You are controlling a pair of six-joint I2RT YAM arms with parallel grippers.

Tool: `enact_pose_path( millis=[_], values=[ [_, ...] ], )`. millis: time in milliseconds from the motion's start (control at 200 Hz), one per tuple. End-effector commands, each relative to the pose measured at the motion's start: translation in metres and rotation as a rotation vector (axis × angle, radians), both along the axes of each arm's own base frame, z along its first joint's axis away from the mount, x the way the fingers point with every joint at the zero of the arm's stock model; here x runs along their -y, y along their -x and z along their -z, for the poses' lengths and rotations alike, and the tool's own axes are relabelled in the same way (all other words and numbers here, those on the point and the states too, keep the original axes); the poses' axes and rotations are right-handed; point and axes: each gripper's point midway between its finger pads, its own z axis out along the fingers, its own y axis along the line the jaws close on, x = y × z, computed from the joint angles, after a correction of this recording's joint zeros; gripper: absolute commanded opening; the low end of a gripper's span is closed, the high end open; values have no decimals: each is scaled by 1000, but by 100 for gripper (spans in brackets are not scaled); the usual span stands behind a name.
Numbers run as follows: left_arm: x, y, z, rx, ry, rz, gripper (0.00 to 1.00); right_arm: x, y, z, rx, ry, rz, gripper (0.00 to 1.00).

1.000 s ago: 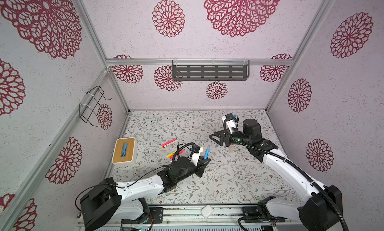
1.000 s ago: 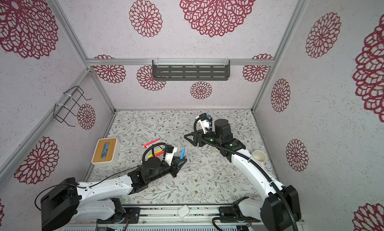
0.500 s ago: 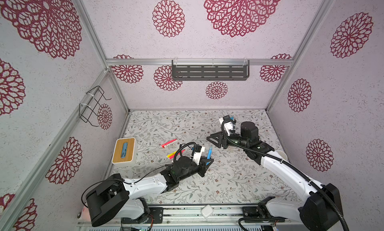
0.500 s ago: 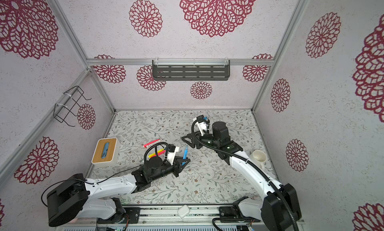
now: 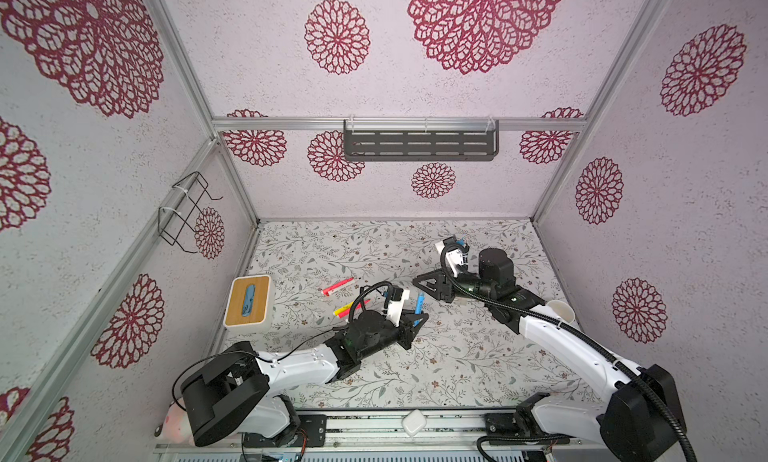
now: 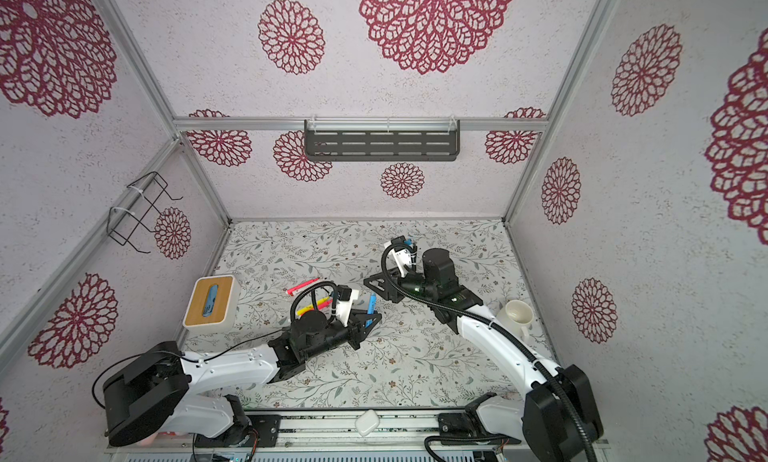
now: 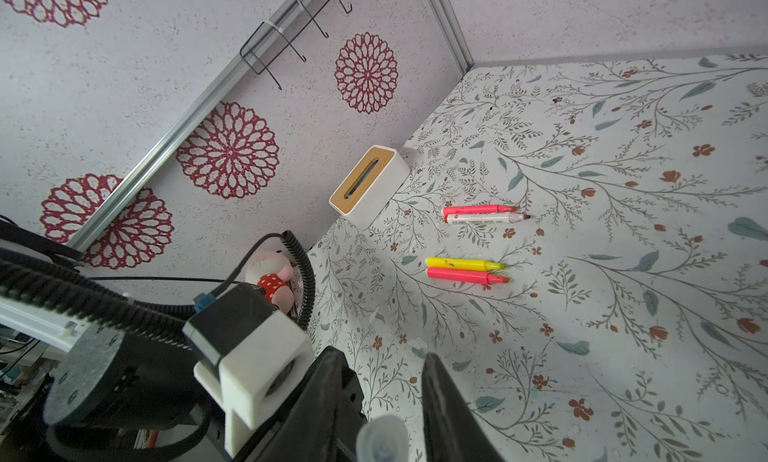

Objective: Insert the pens into the pen caps
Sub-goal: 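Lower the clear cap onto the blue marker tip with the right gripper, then press the cap down onto the marker while the left gripper holds it steady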

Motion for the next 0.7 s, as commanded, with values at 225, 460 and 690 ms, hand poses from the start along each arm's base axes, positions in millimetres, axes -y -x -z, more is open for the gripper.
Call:
enact_pose_path(
  millis=[225, 460, 690],
  values=[
    [-2, -14, -21, 15, 85, -24, 0, -9, 6, 2, 13, -27, -36, 0],
    [-15, -31, -46, 15, 226, -30, 0, -11, 18, 53, -49, 73, -7, 0],
    [-29, -50, -71, 44, 295, -21, 0, -21, 52, 110, -144, 179, -52, 0]
  ],
)
